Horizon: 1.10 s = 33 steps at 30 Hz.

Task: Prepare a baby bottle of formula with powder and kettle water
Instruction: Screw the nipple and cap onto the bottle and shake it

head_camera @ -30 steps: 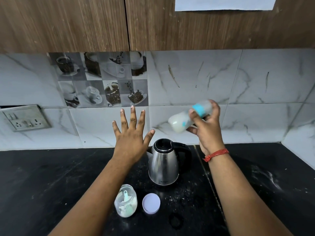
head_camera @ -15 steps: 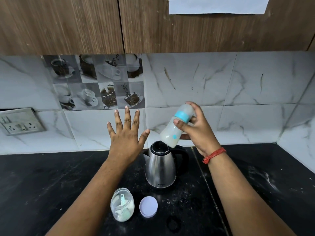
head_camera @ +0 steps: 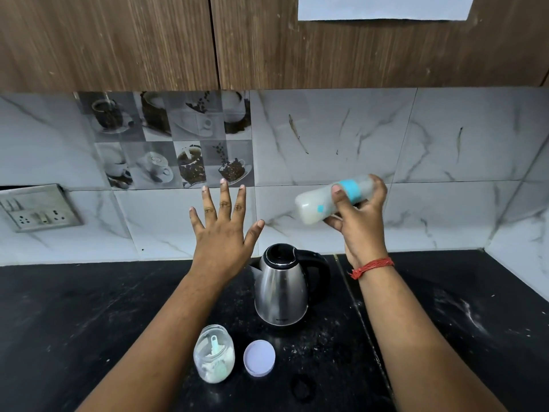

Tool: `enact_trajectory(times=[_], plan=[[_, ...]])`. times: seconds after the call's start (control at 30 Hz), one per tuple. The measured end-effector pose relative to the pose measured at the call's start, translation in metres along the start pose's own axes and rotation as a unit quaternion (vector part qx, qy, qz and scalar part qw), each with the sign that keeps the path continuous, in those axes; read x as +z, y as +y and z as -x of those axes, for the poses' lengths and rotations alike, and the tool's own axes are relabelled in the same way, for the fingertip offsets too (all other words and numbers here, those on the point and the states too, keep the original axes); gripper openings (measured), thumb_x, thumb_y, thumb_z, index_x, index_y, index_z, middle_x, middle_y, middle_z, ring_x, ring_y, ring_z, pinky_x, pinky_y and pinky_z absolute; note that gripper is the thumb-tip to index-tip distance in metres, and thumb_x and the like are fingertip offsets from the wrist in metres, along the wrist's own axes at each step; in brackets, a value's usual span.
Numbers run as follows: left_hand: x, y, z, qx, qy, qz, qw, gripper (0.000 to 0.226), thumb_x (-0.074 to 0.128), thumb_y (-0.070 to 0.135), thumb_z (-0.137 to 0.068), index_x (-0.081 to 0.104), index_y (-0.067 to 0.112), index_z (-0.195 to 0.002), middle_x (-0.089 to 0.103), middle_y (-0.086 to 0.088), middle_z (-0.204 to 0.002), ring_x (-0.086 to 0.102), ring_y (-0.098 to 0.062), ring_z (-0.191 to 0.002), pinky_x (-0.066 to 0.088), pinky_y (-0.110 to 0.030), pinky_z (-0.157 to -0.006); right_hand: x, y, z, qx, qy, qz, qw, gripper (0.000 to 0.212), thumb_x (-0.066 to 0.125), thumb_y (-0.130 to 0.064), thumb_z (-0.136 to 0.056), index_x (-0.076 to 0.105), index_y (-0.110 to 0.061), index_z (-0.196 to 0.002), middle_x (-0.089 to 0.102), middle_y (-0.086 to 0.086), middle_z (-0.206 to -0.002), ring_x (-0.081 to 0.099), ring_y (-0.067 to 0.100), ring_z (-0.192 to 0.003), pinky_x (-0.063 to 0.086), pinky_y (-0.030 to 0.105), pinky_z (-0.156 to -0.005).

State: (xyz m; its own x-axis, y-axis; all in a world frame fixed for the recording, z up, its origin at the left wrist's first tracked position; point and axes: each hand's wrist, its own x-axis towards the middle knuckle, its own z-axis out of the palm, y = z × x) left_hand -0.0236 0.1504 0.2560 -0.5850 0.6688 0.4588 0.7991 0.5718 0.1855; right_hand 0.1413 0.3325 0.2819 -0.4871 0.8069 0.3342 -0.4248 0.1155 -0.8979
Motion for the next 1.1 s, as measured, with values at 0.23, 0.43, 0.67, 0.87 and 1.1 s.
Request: enact_trajectory(times=[0.23, 0.43, 0.67, 0.87, 1.1], plan=[[-0.002, 0.001, 0.001, -0.001, -0.004, 0.002, 1.000, 0.081, -0.006, 0.077, -0.091, -0.022, 0.037, -0.160, -0.035, -0.001, -0.166, -0.032, -0.034, -0.153, -0.005, -0.067, -0.124, 0.003, -0.008, 0.000, -0.020, 0.009, 0.015, 1.000, 0.075, 0.083, -0.038, -0.074, 0.041, -0.041, -0.137, 0.059, 0.010, -0.124, 0.073, 0.021, -0.100, 0.063, 0.041, -0.068], [-0.003, 0.001, 0.003, -0.002, -0.005, 0.003, 1.000, 0.081, -0.006, 0.077, -0.091, -0.023, 0.037, -0.159, -0.036, -0.001, -0.166, -0.033, -0.033, -0.152, -0.004, -0.067, -0.124, 0.003, -0.006, 0.000, 0.002, -0.021, 0.021, 1.000, 0.067, 0.083, -0.029, -0.081, 0.043, -0.040, -0.134, 0.059, 0.014, -0.125, 0.073, 0.023, -0.102, 0.062, 0.042, -0.067], [-0.006, 0.002, 0.003, 0.002, -0.007, -0.004, 1.000, 0.082, -0.007, 0.077, -0.090, -0.021, 0.037, -0.160, -0.034, -0.002, -0.167, -0.032, -0.034, -0.153, -0.005, -0.067, -0.124, 0.013, -0.010, 0.004, -0.010, -0.008, 0.038, 0.999, 0.075, 0.085, -0.031, -0.076, 0.044, -0.042, -0.138, 0.063, 0.012, -0.120, 0.074, 0.020, -0.097, 0.063, 0.044, -0.068], [-0.007, 0.002, 0.005, 0.001, -0.002, 0.005, 1.000, 0.082, -0.005, 0.077, -0.091, -0.020, 0.036, -0.160, -0.034, -0.001, -0.167, -0.032, -0.034, -0.153, -0.006, -0.066, -0.124, 0.016, -0.016, 0.005, -0.006, -0.020, 0.051, 0.998, 0.078, 0.085, -0.039, -0.070, 0.045, -0.045, -0.136, 0.062, 0.013, -0.123, 0.074, 0.022, -0.100, 0.064, 0.045, -0.069], [-0.008, -0.001, 0.006, 0.002, 0.004, 0.005, 1.000, 0.080, -0.004, 0.077, -0.092, -0.021, 0.037, -0.160, -0.034, 0.000, -0.167, -0.032, -0.034, -0.153, -0.003, -0.068, -0.123, 0.016, -0.014, 0.006, -0.012, 0.000, 0.048, 0.999, 0.079, 0.086, -0.039, -0.069, 0.045, -0.043, -0.137, 0.065, 0.010, -0.117, 0.075, 0.018, -0.096, 0.063, 0.044, -0.068]])
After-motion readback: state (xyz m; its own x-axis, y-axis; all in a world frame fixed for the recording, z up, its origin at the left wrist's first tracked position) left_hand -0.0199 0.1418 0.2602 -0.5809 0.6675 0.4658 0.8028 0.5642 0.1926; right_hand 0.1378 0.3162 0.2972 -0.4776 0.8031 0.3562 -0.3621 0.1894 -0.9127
